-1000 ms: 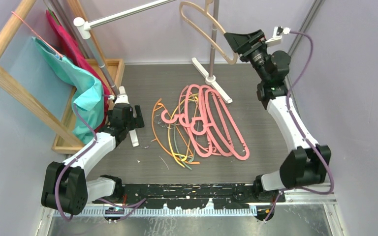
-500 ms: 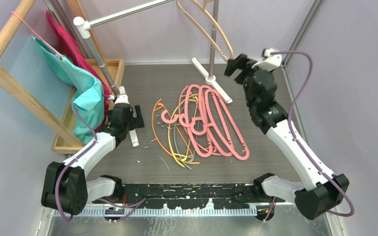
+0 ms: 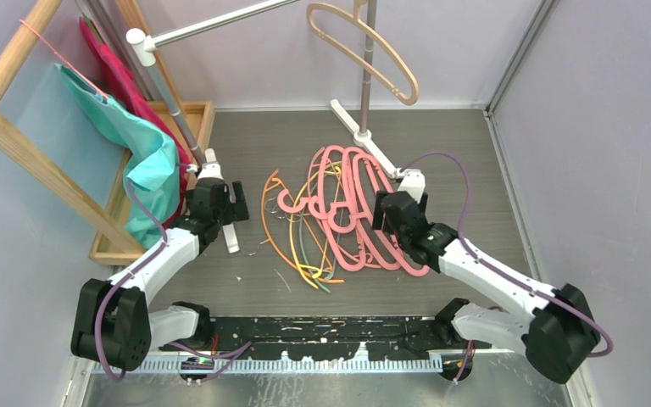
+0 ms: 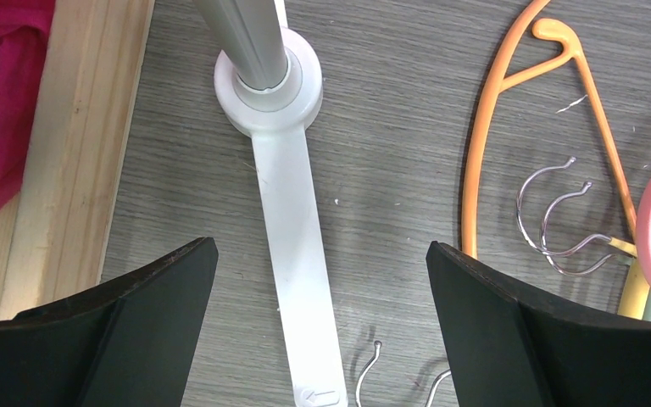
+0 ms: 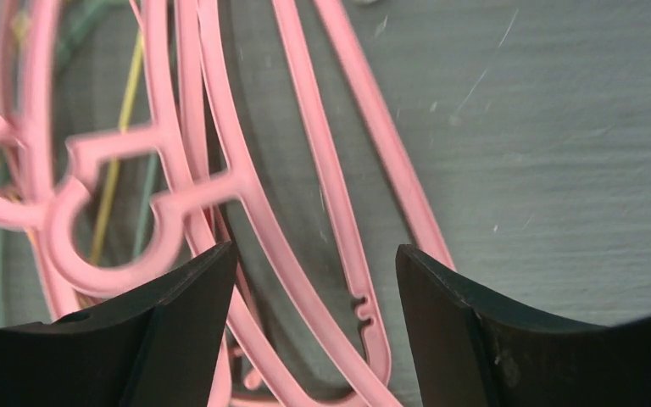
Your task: Organize the hangers
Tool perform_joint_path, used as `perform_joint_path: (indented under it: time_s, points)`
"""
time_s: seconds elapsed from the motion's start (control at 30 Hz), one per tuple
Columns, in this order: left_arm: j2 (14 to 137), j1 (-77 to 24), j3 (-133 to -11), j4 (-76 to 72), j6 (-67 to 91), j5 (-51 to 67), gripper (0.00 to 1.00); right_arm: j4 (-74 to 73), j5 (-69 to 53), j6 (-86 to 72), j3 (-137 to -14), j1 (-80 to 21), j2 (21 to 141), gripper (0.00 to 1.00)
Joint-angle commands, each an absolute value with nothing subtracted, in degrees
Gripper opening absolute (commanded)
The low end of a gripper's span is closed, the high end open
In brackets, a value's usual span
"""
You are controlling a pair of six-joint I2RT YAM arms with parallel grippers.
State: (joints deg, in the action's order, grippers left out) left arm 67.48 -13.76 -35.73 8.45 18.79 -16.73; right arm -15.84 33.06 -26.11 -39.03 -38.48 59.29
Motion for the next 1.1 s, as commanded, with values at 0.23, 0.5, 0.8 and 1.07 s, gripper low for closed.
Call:
perform_joint_path:
  time_s: [0.23,0.5,0.8,1.07]
  points:
    - [66.5,-13.6,-35.5,6.5,19.3,-17.1,0.98,-15.0,22.9,-25.6,-34.8,-38.8,68.3,0.76]
    - [66.4,-13.7,-35.4,6.4,19.2,-17.0,0.98,-11.9,21.4,-25.8,-34.0,-38.1,73.6,0.72]
    - [65.8,-13.7,-35.1,6.2,19.2,-17.1,0.98,-10.4,21.3,-26.3,-32.4,-38.1,74.2,0.35]
    - [66.0,-13.7,-35.2,6.4,19.3,-17.2,0.98,-15.0,13.5,-26.2,-37.8,-38.3,68.6,0.01]
